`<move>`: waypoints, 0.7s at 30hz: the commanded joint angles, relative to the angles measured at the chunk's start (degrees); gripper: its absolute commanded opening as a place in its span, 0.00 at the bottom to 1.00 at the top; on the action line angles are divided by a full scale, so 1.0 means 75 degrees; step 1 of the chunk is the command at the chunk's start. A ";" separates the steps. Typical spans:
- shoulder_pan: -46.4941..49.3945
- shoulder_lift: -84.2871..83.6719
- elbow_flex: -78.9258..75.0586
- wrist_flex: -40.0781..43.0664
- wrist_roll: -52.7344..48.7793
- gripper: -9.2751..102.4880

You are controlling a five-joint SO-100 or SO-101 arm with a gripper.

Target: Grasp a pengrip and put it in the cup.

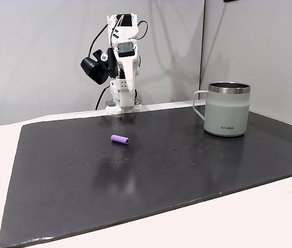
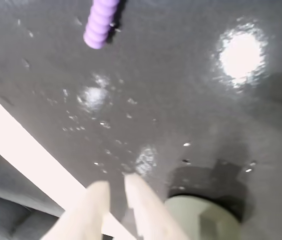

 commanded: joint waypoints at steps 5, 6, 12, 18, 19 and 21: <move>0.0199 -0.1898 -0.2039 0.0539 0.0785 0.08; 0.0234 -0.2156 -0.2250 0.0609 0.0926 0.08; 0.0527 -0.3691 -0.3480 0.0996 0.1406 0.08; 0.0598 -0.5309 -0.5027 0.1945 0.1617 0.14; 0.0598 -0.5566 -0.5285 0.2121 0.1594 0.18; 0.0598 -0.5953 -0.5590 0.2309 0.1559 0.24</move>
